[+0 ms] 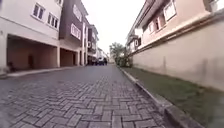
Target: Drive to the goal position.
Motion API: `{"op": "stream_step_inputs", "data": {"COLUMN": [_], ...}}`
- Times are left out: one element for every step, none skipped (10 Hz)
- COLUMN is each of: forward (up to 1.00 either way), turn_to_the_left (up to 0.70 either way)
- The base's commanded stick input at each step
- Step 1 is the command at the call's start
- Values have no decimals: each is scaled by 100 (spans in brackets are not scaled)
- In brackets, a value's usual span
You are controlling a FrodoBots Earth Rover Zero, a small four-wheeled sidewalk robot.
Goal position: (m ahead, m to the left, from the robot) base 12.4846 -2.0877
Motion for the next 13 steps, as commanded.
{"op": "stream_step_inputs", "data": {"forward": [70,70,70,70,70,70,70,70,70,70,70,70,70], "turn_to_the_left": [0,0,0,0,0,0,0,0,0,0,0,0,0]}}
